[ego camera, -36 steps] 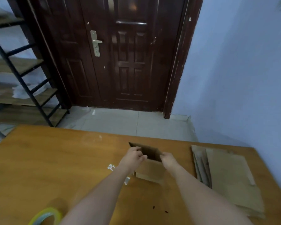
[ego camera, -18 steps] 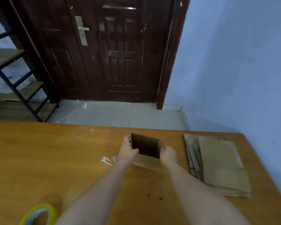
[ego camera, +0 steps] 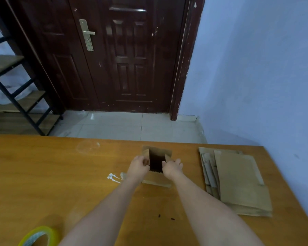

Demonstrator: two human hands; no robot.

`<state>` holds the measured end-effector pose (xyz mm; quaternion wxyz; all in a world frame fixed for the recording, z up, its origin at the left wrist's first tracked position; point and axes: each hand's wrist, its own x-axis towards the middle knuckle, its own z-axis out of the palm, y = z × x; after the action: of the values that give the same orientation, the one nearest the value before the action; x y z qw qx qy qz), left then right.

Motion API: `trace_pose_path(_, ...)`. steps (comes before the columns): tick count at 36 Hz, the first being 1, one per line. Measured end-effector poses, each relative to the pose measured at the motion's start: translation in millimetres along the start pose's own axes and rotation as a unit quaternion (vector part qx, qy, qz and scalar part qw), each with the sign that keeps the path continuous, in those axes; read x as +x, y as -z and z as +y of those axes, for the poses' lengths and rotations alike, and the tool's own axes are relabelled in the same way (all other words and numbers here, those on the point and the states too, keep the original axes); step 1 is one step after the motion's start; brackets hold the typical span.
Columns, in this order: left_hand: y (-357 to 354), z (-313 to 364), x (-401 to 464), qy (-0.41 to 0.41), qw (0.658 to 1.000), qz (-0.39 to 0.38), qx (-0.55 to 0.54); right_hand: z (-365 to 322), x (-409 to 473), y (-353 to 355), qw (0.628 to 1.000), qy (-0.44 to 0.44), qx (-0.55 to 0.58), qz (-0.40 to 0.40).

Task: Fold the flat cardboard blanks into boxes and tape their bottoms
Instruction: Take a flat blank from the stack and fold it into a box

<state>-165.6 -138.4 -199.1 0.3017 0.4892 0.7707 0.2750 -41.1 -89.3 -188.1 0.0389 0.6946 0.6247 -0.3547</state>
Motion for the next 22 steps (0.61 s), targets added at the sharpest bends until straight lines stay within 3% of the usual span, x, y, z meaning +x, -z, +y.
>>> trace_pose_path(8, 7, -10, 1, -0.051, 0.995, -0.045, 0.067, 3, 7, 19, 0.997, -0.030, 0.068, -0.037)
trace_pose_path(14, 10, -9, 0, -0.063, 0.985, -0.122, 0.108, 14, 22, 6, 0.994, -0.044, 0.100, -0.018)
trace_pose_path(18, 6, -8, 3, -0.073, 0.988, -0.097, 0.099, 14, 23, 3, 0.995, -0.044, 0.088, 0.004)
trace_pose_path(22, 6, -5, 6, -0.059, 0.991, -0.087, 0.088, 10, 21, 12, 0.996, -0.054, 0.066, -0.028)
